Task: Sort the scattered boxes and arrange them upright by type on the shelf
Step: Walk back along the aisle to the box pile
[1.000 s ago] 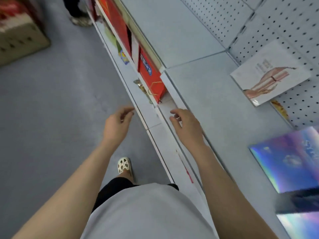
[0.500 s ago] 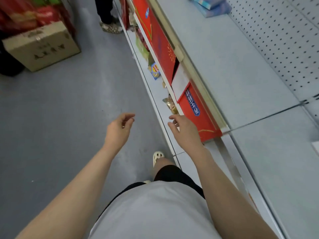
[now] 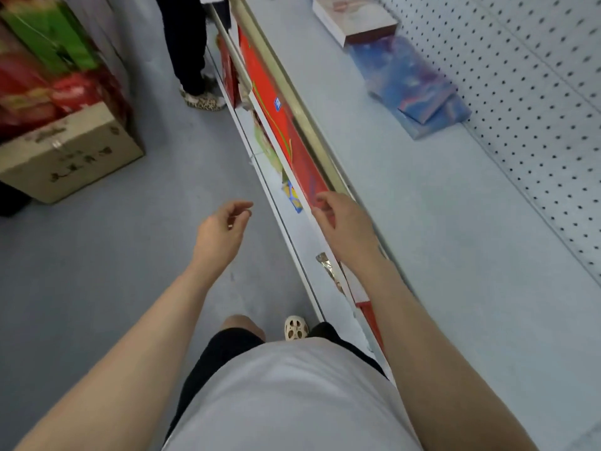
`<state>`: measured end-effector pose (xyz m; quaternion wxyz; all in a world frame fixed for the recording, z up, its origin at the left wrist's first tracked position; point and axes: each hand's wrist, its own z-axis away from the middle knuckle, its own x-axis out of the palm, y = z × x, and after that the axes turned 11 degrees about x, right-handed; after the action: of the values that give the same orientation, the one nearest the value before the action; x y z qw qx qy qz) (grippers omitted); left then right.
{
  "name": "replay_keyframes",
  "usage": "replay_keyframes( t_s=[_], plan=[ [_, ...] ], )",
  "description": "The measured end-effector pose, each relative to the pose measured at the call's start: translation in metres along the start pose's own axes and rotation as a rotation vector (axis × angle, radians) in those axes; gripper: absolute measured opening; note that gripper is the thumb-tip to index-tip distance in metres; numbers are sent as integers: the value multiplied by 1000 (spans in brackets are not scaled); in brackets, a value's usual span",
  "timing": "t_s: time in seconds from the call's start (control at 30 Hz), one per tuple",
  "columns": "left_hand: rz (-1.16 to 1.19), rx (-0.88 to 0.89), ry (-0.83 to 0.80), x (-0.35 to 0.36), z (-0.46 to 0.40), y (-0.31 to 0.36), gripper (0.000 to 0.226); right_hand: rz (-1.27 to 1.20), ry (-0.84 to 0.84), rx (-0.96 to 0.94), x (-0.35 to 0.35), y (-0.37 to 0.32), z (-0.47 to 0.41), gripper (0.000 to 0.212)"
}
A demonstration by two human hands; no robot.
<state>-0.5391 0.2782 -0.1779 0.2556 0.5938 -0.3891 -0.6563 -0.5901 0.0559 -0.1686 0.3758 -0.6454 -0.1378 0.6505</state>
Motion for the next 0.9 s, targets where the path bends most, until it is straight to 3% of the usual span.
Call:
replay_keyframes(
  t_s=[0.2, 0.57, 0.9],
  plan=[
    [17, 135, -71, -13, -158, -2, 22, -6, 151, 34, 1, -40, -121, 26],
    [41, 447, -368, -11, -425, 25, 26, 52, 496, 317, -36, -67, -305, 27],
    [-89, 595, -468, 39, -583, 71, 29, 66, 499, 573, -74, -36, -453, 37]
  ],
)
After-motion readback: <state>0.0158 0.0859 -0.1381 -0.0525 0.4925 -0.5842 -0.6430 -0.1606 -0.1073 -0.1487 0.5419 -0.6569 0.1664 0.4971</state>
